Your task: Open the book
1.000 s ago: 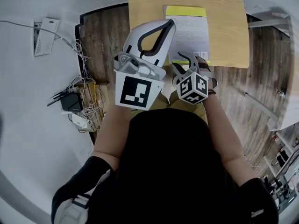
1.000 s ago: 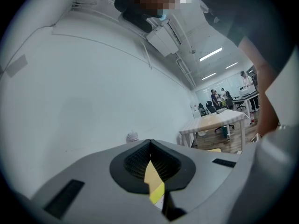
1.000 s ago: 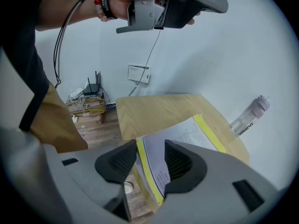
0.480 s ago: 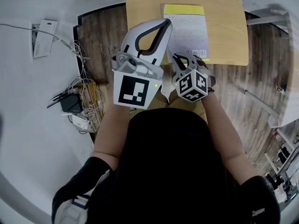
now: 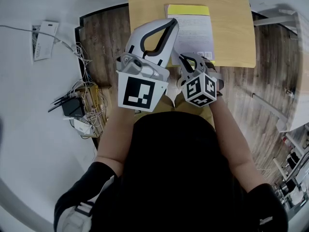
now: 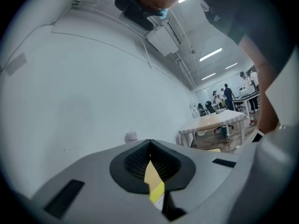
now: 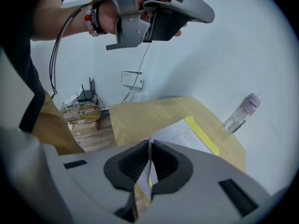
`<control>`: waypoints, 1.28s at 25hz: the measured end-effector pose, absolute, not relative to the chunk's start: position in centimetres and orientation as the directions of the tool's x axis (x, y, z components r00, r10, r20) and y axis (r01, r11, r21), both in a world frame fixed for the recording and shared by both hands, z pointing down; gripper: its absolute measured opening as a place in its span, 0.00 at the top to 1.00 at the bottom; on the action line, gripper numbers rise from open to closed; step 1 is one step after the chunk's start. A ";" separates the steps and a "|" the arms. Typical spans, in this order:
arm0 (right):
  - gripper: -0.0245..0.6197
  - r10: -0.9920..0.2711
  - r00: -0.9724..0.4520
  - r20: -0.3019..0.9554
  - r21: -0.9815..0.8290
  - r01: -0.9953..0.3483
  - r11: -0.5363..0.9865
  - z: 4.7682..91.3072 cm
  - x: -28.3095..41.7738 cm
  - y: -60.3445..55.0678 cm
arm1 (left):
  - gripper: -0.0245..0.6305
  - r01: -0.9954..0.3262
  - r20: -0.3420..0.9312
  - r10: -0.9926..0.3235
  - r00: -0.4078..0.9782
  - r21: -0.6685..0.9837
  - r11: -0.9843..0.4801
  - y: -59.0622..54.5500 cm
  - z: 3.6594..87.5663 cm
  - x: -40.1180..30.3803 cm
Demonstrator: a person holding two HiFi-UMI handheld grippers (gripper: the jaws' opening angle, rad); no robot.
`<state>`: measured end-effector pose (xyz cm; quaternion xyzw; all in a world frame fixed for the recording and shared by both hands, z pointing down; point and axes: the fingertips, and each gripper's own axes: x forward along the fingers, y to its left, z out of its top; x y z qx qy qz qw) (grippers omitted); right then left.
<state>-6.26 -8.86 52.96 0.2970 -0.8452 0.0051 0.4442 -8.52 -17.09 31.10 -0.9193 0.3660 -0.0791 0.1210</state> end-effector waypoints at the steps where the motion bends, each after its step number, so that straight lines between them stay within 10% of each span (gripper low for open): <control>1: 0.90 -0.502 -0.429 0.751 0.259 -0.509 0.821 52.7 -6.1 -8.9 | 0.96 -0.654 0.055 -0.692 0.720 -0.281 -0.702 -17.1 31.0 -8.4; 32: 0.90 -0.721 -0.380 0.579 0.398 -0.640 0.657 43.8 6.6 -13.0 | 0.96 -0.654 0.005 -0.705 0.709 -0.368 -0.661 -17.3 27.1 0.9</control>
